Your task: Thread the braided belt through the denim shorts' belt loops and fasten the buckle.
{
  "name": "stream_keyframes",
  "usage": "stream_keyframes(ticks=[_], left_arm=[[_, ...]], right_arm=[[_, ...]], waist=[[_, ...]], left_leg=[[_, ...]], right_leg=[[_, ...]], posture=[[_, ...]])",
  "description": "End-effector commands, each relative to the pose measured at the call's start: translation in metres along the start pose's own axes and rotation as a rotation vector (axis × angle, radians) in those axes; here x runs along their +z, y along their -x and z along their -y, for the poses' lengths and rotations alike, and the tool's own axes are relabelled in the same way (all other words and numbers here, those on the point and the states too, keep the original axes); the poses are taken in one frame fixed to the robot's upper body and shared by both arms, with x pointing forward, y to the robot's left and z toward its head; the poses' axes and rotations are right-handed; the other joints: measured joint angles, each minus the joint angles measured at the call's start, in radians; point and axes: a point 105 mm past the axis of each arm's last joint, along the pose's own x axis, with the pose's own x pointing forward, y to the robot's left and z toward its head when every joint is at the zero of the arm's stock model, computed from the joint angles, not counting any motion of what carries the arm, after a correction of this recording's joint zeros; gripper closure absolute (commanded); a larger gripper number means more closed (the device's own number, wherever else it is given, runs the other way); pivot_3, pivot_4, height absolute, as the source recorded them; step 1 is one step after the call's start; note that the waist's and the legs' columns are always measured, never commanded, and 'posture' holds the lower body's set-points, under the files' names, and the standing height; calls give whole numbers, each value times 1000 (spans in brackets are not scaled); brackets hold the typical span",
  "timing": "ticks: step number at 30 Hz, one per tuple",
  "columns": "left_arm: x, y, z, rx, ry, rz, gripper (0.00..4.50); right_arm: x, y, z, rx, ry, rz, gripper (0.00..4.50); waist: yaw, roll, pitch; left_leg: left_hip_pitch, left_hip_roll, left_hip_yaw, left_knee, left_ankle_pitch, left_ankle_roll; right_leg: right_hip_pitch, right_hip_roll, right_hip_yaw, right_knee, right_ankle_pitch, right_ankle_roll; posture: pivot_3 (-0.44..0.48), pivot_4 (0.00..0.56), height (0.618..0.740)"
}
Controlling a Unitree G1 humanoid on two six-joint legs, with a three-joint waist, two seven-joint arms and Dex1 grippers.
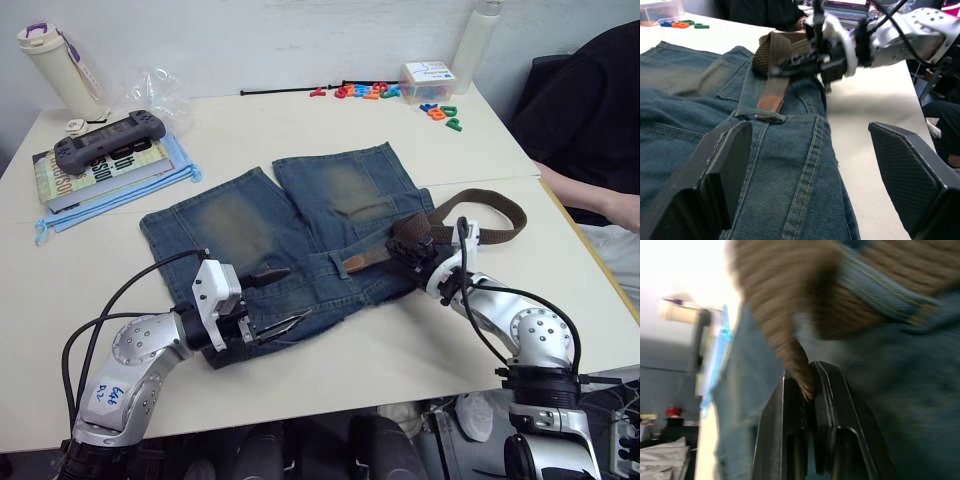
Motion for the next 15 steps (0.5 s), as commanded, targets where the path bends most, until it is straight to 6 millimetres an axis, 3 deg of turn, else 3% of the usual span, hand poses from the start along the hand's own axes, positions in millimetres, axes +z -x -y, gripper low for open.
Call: stream_keyframes(ticks=[1,3,9,15], left_arm=[[6,-3,2,-19,-33,13,407],[7,-3,2,-18,-35,13,407],[9,-6,0,-12,-42,14,407],[10,-8,-2,-8,-48,12,407]], right_arm=[[-4,-3,8,-13,23,-44,4500],[-6,-5,7,-7,41,-63,4500],[-17,-11,-25,106,91,-94,4500],[-29,-9,-44,192,117,-126,4500]], waist=[[0,0,0],[0,-1,-1],[-3,-1,-1],[2,-1,0]], left_leg=[[0,0,0,0,0,0],[0,0,0,0,0,0],[1,1,0,0,0,0],[-1,0,0,-1,0,-1]], right_leg=[[0,0,0,0,0,0],[1,0,0,0,0,0],[1,0,0,0,0,-1],[-1,0,0,0,0,-1]], posture=[[0,150,717],[0,150,717],[0,150,717],[0,150,717]])
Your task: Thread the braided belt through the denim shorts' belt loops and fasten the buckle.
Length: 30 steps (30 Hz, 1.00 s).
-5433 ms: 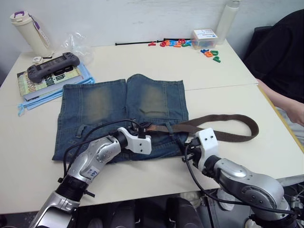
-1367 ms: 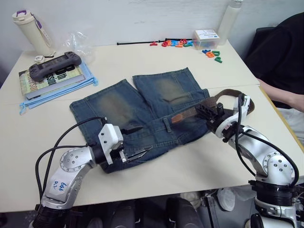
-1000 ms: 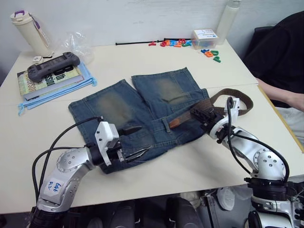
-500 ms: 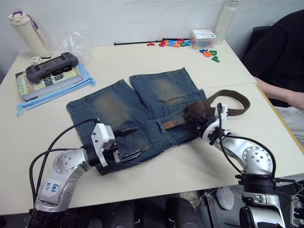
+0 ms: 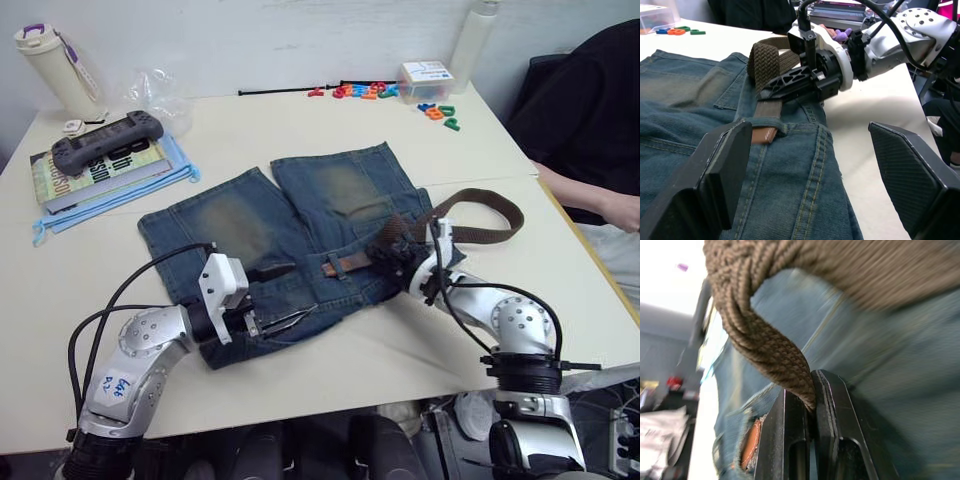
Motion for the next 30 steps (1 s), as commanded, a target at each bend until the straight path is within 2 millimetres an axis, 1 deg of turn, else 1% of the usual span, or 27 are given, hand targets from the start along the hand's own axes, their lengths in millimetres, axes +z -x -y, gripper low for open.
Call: stream_keyframes(ticks=[1,3,5,8,9,12,16,17,19,21,22,24,30], left_arm=[[6,-1,0,-4,-26,13,407],[7,-2,0,-5,-27,13,407],[7,-3,0,-4,-28,7,407],[-2,1,-4,14,-43,-44,407],[-7,2,-8,27,-75,-76,407],[-14,1,-11,33,-218,-134,407],[-16,-6,-9,12,-596,-151,407],[-16,-8,-9,13,-646,-142,407],[-12,-10,-16,63,-763,-132,407],[-12,-13,-18,72,-835,-128,407],[-13,-14,-20,76,-858,-130,407],[-17,-18,-20,77,-917,-118,407],[-22,-27,-17,69,-964,-74,407]], right_arm=[[-3,1,-26,106,49,-13,4500],[-5,0,-29,117,54,-19,4500],[-6,-1,-29,113,54,-22,4500],[-9,-1,-30,114,58,-34,4500],[-11,-1,-30,114,58,-39,4500],[-16,-1,-30,116,53,-57,4500],[-22,-3,-27,105,40,-80,4500],[-23,-3,-26,103,38,-82,4500],[-23,-4,-27,104,37,-81,4500],[-22,-4,-28,106,36,-80,4500],[-22,-3,-28,107,35,-79,4500],[-23,-3,-29,109,34,-78,4500],[-23,-4,-30,112,30,-76,4500]], waist=[[1,0,0],[1,0,0],[1,0,0],[0,0,0],[0,0,0],[0,0,0],[2,0,0],[2,0,0],[2,0,0],[1,0,0],[1,0,0],[1,0,0],[0,0,0]], left_leg=[[0,0,0,0,0,0],[0,0,0,0,0,1],[0,0,0,0,0,0],[0,0,0,0,0,0],[0,0,0,0,0,0],[0,0,0,0,0,0],[-1,0,0,-1,-1,0],[-1,0,0,-1,-1,0],[-1,0,0,-1,-1,0],[-1,0,0,-1,-1,0],[-2,0,0,-2,-3,3],[-2,0,0,-2,-4,5],[-2,0,0,-2,-4,5]], right_leg=[[0,0,0,0,0,0],[0,0,0,-1,0,0],[0,0,0,0,0,0],[0,0,0,0,0,0],[0,0,0,0,0,0],[-1,0,0,0,0,0],[-1,0,0,-1,0,0],[-1,0,0,-1,0,0],[-2,-1,0,-1,0,0],[-2,-1,0,-1,0,0],[-3,-1,1,-1,0,0],[-3,-1,0,-1,0,0],[-3,-1,0,-1,0,0]], posture=[[0,150,717],[0,150,717],[0,150,717],[0,150,717],[0,150,717],[0,150,717],[0,150,717],[0,150,717],[0,150,717],[0,150,717],[0,150,717],[0,150,717],[0,150,717]])
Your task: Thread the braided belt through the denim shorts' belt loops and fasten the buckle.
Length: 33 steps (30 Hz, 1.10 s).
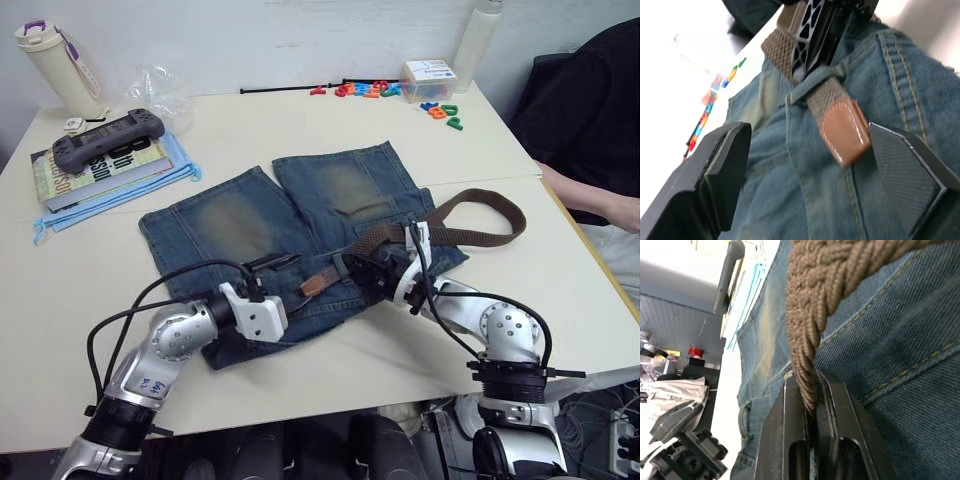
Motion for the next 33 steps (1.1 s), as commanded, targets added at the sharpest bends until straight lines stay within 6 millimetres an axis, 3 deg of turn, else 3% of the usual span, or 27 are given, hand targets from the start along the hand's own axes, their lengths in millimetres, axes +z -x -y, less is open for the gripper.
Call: stream_keyframes(ticks=[1,5,6,8,15,21,27,30,33], left_arm=[[8,-5,-4,29,-49,45,407],[9,-8,-6,34,-68,53,407],[9,-9,-5,30,-71,55,644],[8,-9,-4,20,-77,52,1275],[7,-8,1,-3,-88,48,4466],[6,-8,4,-14,-94,34,4466],[4,-8,3,-11,-100,25,4500],[4,-8,2,-10,-97,23,4500],[5,-9,2,-10,-92,25,4500]], right_arm=[[1,0,-11,39,18,4,4500],[1,1,-11,40,17,4,4500],[1,1,-11,40,17,4,4500],[1,1,-11,40,17,4,4500],[1,2,-11,38,17,2,4500],[5,4,-11,14,47,21,4500],[23,32,-23,12,71,151,2207],[31,54,-28,-48,228,190,822],[23,68,-46,-73,497,138,822]], waist=[[0,0,0],[0,0,0],[0,0,0],[0,0,0],[0,0,0],[1,0,0],[3,0,0],[5,0,0],[5,1,1]], left_leg=[[0,0,0,0,0,0],[0,0,0,0,0,0],[0,0,0,0,0,0],[0,0,0,0,0,0],[0,0,0,0,0,0],[0,0,0,0,0,0],[-1,0,0,0,0,0],[-1,0,0,0,0,0],[-1,0,0,0,-1,1]], right_leg=[[0,0,0,0,0,0],[0,0,0,0,0,0],[0,0,0,0,0,0],[0,0,0,0,0,0],[0,0,0,0,0,0],[0,0,0,0,0,0],[0,0,-1,0,0,0],[0,0,-1,0,0,0],[0,0,-1,-1,0,0]], posture=[[0,150,717],[0,150,717],[0,150,717],[0,150,717],[0,150,717],[0,150,717],[0,150,717],[0,150,717],[0,150,717]])
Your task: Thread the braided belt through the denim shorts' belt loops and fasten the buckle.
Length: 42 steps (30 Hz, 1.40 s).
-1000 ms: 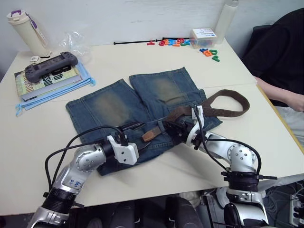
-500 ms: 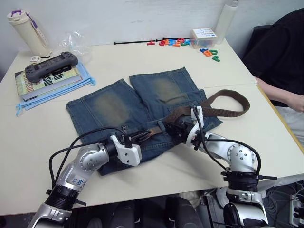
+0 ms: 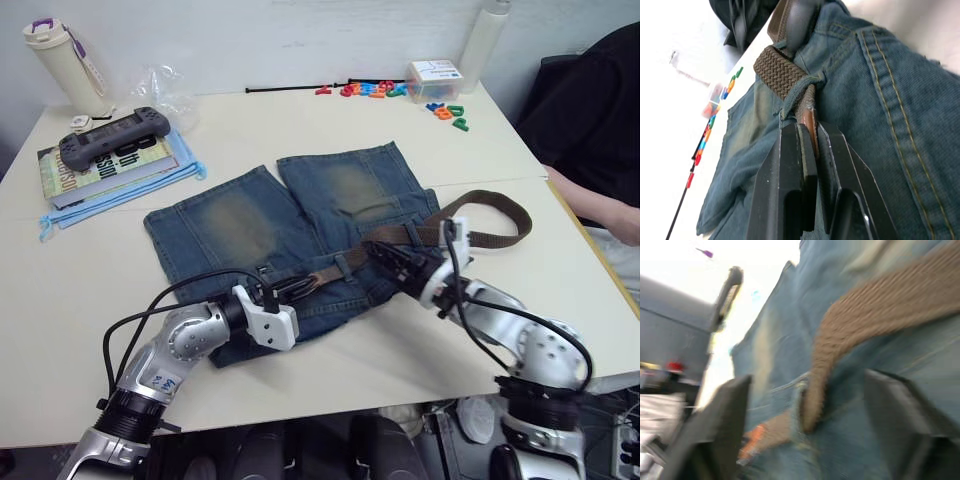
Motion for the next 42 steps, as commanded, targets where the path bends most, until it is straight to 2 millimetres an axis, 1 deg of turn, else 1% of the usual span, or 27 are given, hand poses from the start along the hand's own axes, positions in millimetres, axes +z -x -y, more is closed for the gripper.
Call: stream_keyframes(ticks=[1,2,4,8,11,13,16,19,20,22,27,28,32,35,38,40,42], left_arm=[[4,0,-4,15,-8,15,4500],[4,0,-4,15,-7,16,4500],[5,-1,-4,14,-5,19,4500],[6,-2,-4,12,-2,28,4500],[6,-3,-4,13,-3,33,4500],[7,-3,-5,15,-5,36,4500],[8,-4,-6,17,-9,39,4500],[8,-4,-8,22,-12,38,4500],[8,-3,-8,23,-14,37,4500],[8,-3,-9,24,-17,36,4500],[8,-1,-10,28,-19,29,4500],[7,-1,-10,28,-19,28,4500],[7,-1,-10,29,-20,25,4500],[8,-1,-11,34,-20,27,4500],[11,1,-13,32,-30,29,4500],[12,2,-13,30,-33,26,4500],[12,6,-12,21,-43,19,4500]], right_arm=[[3,16,-32,59,319,-10,822],[-5,19,-38,69,422,-49,822],[-18,21,-43,81,546,-109,822],[-41,18,-38,56,726,-217,822],[-56,12,-24,-1,783,-284,822],[-62,8,-13,-42,810,-312,822],[-67,2,1,-99,833,-334,822],[-71,0,9,-118,843,-355,822],[-71,-1,10,-124,839,-349,1055],[-69,-5,12,-139,810,-327,1707],[-67,-8,12,-139,804,-307,4180],[-67,-9,11,-135,802,-305,4469],[-65,-10,10,-132,814,-296,4469],[-55,-10,10,-146,843,-272,4469],[-35,-9,24,-201,912,-260,4469],[-29,-8,30,-218,938,-266,4469],[-19,-7,41,-243,993,-281,4469]], waist=[[-1,1,1],[-2,1,1],[-3,1,1],[1,1,1],[2,0,1],[2,0,1],[2,0,1],[2,0,1],[2,0,1],[0,-1,0],[-1,-1,0],[-1,-1,0],[-1,-1,0],[-1,-1,0],[0,-1,0],[1,-1,0],[4,-1,0]], left_leg=[[0,0,0,0,0,0],[0,0,0,0,0,0],[0,1,0,-1,0,0],[0,1,0,0,0,-1],[0,0,0,1,0,0],[0,0,0,1,0,-1],[0,0,0,1,1,-3],[0,0,0,1,1,-3],[0,0,-1,1,1,-3],[1,0,0,1,1,-3],[1,0,-1,1,1,-2],[1,0,-1,1,1,-2],[1,0,-1,1,1,-2],[1,0,-1,1,1,-2],[1,0,0,2,1,-2],[1,0,0,2,1,-2],[1,0,0,2,1,-2]], right_leg=[[0,0,0,0,0,0],[-1,0,0,0,0,0],[-1,1,0,-1,0,0],[0,1,0,-1,0,0],[0,0,0,-1,0,0],[0,0,0,-1,0,0],[1,0,-1,-1,0,0],[1,0,-1,-1,0,0],[1,0,-1,-1,0,0],[1,0,-1,-1,0,0],[1,0,-1,0,0,0],[1,0,-1,0,0,0],[1,0,-1,0,0,0],[1,0,-1,1,0,0],[1,0,-1,1,0,0],[1,0,-1,1,0,0],[1,0,-1,1,0,0]], posture=[[0,150,717],[0,150,717],[0,150,717],[0,150,717],[0,150,717],[0,150,717],[0,150,717],[0,150,717],[0,150,717],[0,150,717],[0,150,717],[0,150,717],[0,150,717],[0,150,717],[0,150,717],[0,150,717],[0,150,717]])
